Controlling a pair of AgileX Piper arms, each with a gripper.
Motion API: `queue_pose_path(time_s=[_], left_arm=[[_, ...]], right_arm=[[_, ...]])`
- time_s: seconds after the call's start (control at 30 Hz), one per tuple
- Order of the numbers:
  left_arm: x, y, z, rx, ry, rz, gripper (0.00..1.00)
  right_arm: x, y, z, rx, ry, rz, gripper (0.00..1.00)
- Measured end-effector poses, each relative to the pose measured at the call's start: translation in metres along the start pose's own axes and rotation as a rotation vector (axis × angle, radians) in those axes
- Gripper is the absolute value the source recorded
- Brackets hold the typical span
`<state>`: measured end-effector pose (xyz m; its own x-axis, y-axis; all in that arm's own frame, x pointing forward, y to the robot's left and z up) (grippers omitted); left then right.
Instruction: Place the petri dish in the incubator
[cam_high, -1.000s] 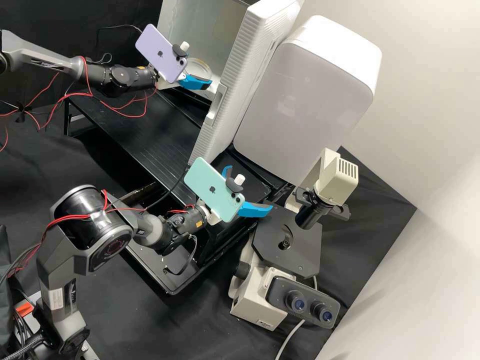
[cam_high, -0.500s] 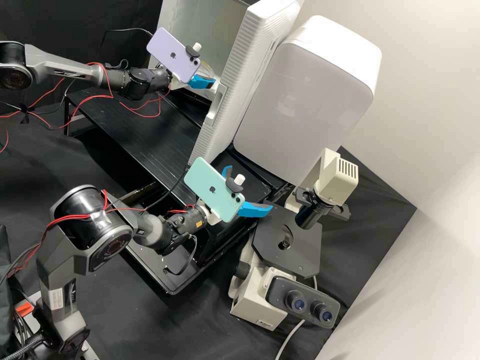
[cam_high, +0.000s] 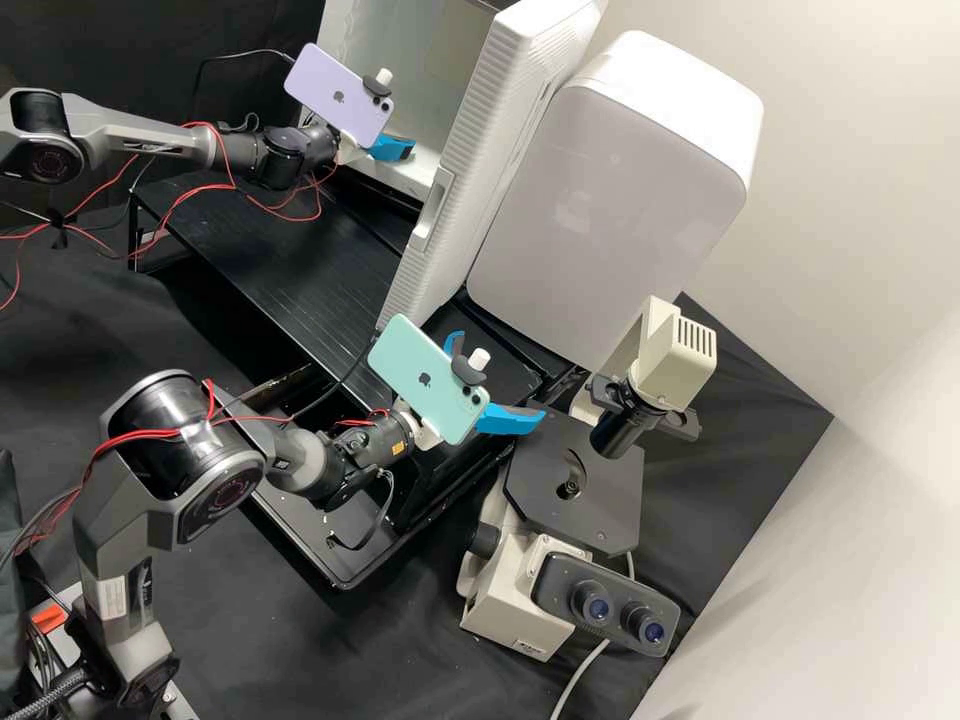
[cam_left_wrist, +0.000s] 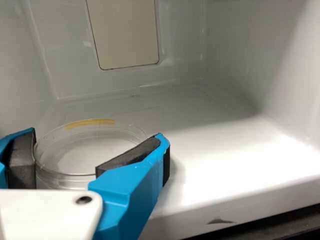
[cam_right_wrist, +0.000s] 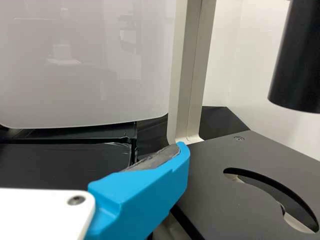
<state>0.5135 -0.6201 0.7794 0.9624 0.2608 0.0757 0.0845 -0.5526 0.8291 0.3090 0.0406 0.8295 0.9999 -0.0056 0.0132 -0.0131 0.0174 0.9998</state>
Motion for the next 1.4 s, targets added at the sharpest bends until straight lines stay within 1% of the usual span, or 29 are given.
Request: queue_pose_path(time_s=[0.37, 0.47, 0.57, 0.7, 0.93, 1.03, 1.2, 1.33, 1.37, 1.4], left_arm=[[0.0002, -0.0001, 0.0006, 0.0, -0.005, -0.001, 0.0], [0.001, 0.0015, 0.001, -0.006, -0.021, -0.001, 0.0], [0.0029, 0.0002, 0.0023, -0.017, -0.046, -0.012, 0.0], [0.0035, -0.0025, 0.0056, -0.015, -0.081, -0.023, 0.0], [0.0048, -0.0021, 0.0046, -0.016, -0.091, -0.025, 0.0], [0.0053, 0.0001, 0.0053, -0.02, -0.103, -0.021, 0.0], [0.006, -0.0024, 0.0087, -0.019, -0.137, -0.03, 0.0], [0.0064, -0.0026, 0.0092, -0.019, -0.14, -0.03, 0.0], [0.0064, -0.0026, 0.0093, -0.019, -0.141, -0.03, 1.0], [0.0064, -0.0026, 0.0093, -0.019, -0.141, -0.03, 1.0]], right_arm=[[0.0, 0.0, 0.0, 0.0, 0.0, 0.0, 1.0], [0.0, 0.0, 0.0, 0.0, 0.0, 0.0, 1.0], [0.0, 0.0, 0.0, 0.0, 0.0, 0.0, 1.0], [0.0, 0.0, 0.0, 0.0, 0.0, 0.0, 1.0], [0.0, 0.0, 0.0, 0.0, 0.0, 0.0, 1.0], [0.0, 0.0, 0.0, 0.0, 0.0, 0.0, 1.0], [0.0, 0.0, 0.0, 0.0, 0.0, 0.0, 1.0], [0.0, 0.0, 0.0, 0.0, 0.0, 0.0, 1.0], [0.0, 0.0, 0.0, 0.0, 0.0, 0.0, 1.0], [0.0, 0.0, 0.0, 0.0, 0.0, 0.0, 1.0]])
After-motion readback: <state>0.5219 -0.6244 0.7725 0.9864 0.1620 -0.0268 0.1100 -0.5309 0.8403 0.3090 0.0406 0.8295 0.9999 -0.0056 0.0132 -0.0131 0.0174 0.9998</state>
